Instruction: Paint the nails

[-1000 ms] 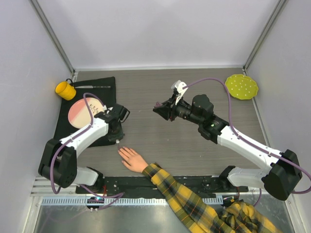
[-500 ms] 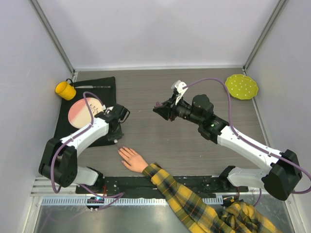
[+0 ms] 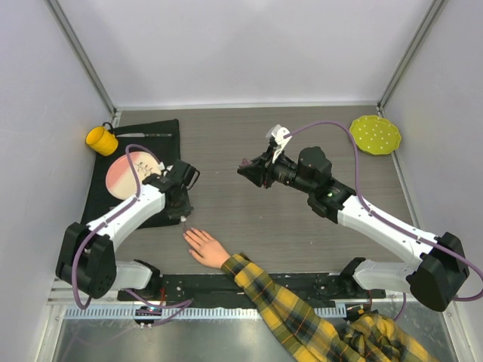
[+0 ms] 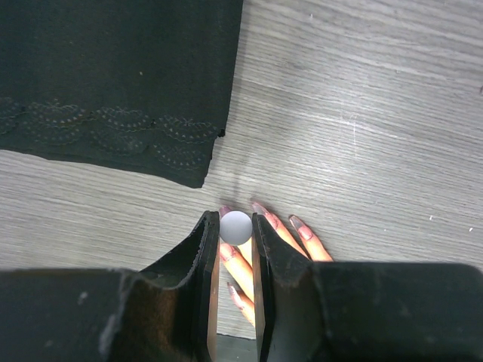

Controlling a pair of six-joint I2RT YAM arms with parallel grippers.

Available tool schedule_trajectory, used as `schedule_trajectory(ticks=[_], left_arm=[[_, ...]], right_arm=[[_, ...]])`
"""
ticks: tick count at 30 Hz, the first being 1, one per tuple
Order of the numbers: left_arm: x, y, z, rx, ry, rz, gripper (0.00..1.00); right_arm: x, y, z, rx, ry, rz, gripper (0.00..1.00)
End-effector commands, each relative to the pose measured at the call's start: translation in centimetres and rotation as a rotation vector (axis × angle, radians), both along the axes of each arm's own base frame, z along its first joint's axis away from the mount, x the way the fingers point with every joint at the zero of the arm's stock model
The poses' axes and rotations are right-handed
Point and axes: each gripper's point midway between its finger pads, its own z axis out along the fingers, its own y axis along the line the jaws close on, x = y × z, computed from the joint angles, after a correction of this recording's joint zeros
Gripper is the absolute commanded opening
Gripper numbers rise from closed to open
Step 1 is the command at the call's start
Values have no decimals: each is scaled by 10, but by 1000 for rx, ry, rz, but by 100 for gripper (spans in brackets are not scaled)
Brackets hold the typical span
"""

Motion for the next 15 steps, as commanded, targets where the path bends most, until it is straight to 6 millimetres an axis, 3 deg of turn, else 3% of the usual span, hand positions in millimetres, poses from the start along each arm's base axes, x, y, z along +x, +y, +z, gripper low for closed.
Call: schedule_trajectory(ticks=[1,15], left_arm=[[6,-6,-1,-14,15,-24,0],[3,3,-16,36,34,-5,0]], right_arm=[[0,-1,36,74,-77,2,1],[1,0,34,66,-75,-1,1]])
